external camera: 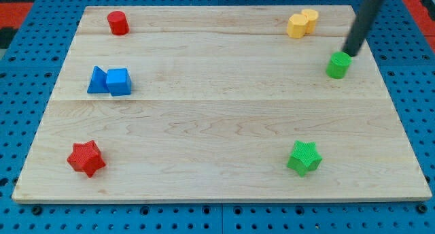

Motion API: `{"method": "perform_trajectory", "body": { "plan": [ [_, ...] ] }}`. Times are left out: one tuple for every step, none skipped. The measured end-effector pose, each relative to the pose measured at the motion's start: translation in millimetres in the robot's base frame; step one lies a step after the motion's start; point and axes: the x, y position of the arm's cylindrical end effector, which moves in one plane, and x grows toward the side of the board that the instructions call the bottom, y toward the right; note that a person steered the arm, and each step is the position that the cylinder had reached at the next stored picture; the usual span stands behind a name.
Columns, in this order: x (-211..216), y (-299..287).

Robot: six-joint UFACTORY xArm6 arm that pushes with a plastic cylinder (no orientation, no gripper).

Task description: Move the green circle diagonally top left to the green star

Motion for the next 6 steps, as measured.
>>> {"method": "perform_trajectory", "body": {
  "plan": [
    [33.3, -7.1],
    [47.4, -0.9],
    [43.3, 46.5],
    [66.5, 26.5],
    [104.4, -2.2],
    [117.5, -49.4]
  ]
}}
